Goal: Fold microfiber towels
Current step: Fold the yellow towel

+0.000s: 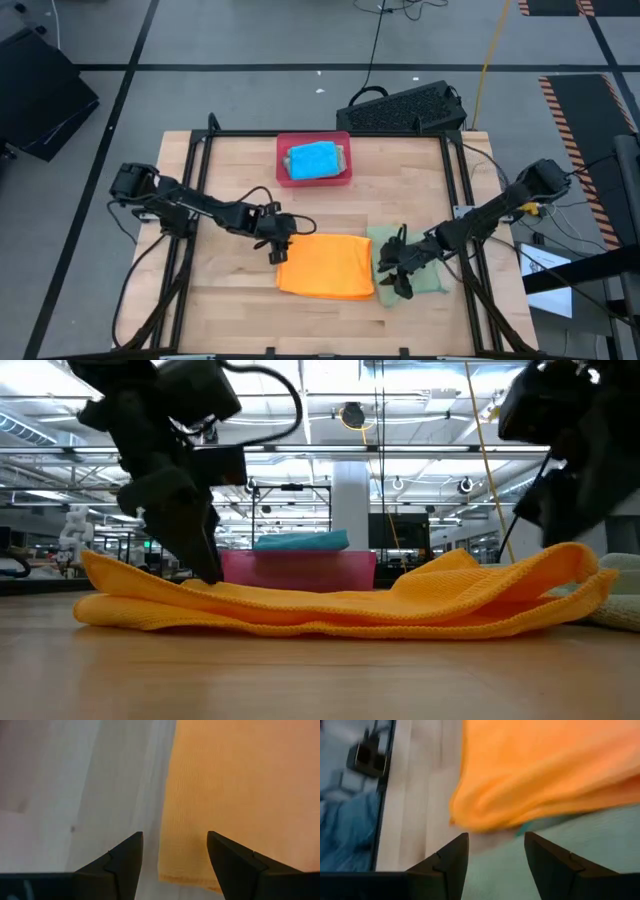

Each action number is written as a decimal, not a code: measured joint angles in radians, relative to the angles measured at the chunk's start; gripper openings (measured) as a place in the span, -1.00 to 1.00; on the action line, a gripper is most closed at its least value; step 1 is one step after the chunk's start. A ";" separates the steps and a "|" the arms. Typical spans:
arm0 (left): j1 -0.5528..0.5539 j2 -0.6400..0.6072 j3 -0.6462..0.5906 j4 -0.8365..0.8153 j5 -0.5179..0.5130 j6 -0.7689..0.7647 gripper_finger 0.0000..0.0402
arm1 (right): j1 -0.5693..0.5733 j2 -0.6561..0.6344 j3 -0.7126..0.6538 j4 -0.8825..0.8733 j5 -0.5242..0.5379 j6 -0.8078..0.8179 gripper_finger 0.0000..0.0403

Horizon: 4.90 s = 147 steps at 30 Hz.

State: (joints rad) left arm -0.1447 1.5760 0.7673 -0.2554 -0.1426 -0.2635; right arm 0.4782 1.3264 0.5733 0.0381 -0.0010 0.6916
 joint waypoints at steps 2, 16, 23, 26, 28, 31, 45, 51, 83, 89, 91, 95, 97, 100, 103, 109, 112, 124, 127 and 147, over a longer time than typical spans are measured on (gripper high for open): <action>0.016 0.012 0.000 -0.005 0.025 0.013 0.11 | -0.003 -0.048 0.001 -0.052 0.101 0.000 -0.08; 0.001 0.043 0.004 -0.152 0.087 0.020 -0.80 | -0.085 0.054 0.001 0.102 0.475 -0.003 -0.08; -0.048 -0.069 -0.004 -0.332 0.068 -0.038 -0.91 | -0.119 0.209 0.001 0.431 0.476 -0.157 -0.08; -0.061 -0.129 -0.002 -0.358 0.036 -0.073 -0.95 | -0.144 0.278 0.001 0.590 0.473 -0.201 -0.08; -0.072 -0.158 -0.002 -0.352 0.031 -0.084 -0.97 | -0.164 0.316 0.011 0.656 0.468 -0.225 -0.08; -0.093 -0.181 0.000 -0.348 0.013 -0.102 -0.94 | -0.204 0.344 0.041 0.640 0.431 -0.238 -0.08; -0.181 -0.183 0.000 -0.355 -0.054 -0.151 -0.93 | -0.360 0.356 0.145 0.264 0.251 -0.260 -0.06; -0.197 -0.183 0.000 -0.343 -0.078 -0.152 -0.96 | -0.381 0.376 0.145 0.326 0.211 -0.281 0.21; -0.325 -0.183 0.000 -0.301 -0.323 -0.200 -0.97 | -0.303 0.331 0.144 0.309 0.236 -0.530 -0.97; -0.414 -0.183 0.000 -0.296 -0.358 -0.238 -0.96 | -0.210 0.299 0.144 0.267 0.417 -0.600 -0.98; -0.454 -0.183 0.000 -0.287 -0.358 -0.246 -0.98 | -0.180 0.299 0.144 0.271 0.422 -0.627 -0.98; -0.531 -0.183 0.000 -0.235 -0.375 -0.263 -0.95 | -0.122 0.299 0.144 0.274 0.467 -0.629 -0.99; -0.567 -0.183 0.000 -0.201 -0.381 -0.264 -0.97 | -0.090 0.299 0.144 0.280 0.497 -0.649 -0.99; -0.609 -0.183 0.000 -0.158 -0.381 -0.270 -0.98 | -0.052 0.299 0.145 0.292 0.496 -0.675 -0.98; -0.634 -0.183 0.001 -0.130 -0.397 -0.272 -0.94 | -0.026 0.299 0.145 0.290 0.498 -0.673 -0.97; -0.644 -0.129 0.001 -0.112 -0.376 -0.270 -0.98 | -0.009 0.312 0.145 0.291 0.498 -0.680 -0.97; -0.639 -0.089 0.001 -0.066 -0.341 -0.262 -0.95 | -0.010 0.329 0.145 0.294 0.476 -0.664 -0.96; -0.636 -0.047 0.001 0.020 -0.265 -0.424 -0.46 | -0.017 0.353 0.145 0.328 0.229 -0.589 -0.54; -0.638 -0.047 0.001 0.037 -0.237 -0.439 -0.33 | -0.027 0.353 0.145 0.323 0.122 -0.539 -0.37; -0.635 -0.047 -0.070 -0.080 -0.370 -0.873 -0.07 | -0.033 0.340 0.145 0.525 0.239 -0.494 -0.13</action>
State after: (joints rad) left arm -0.7792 1.5291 0.6971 -0.3359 -0.5130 -1.1360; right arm 0.4455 1.6663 0.7181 0.5632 0.2376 0.1976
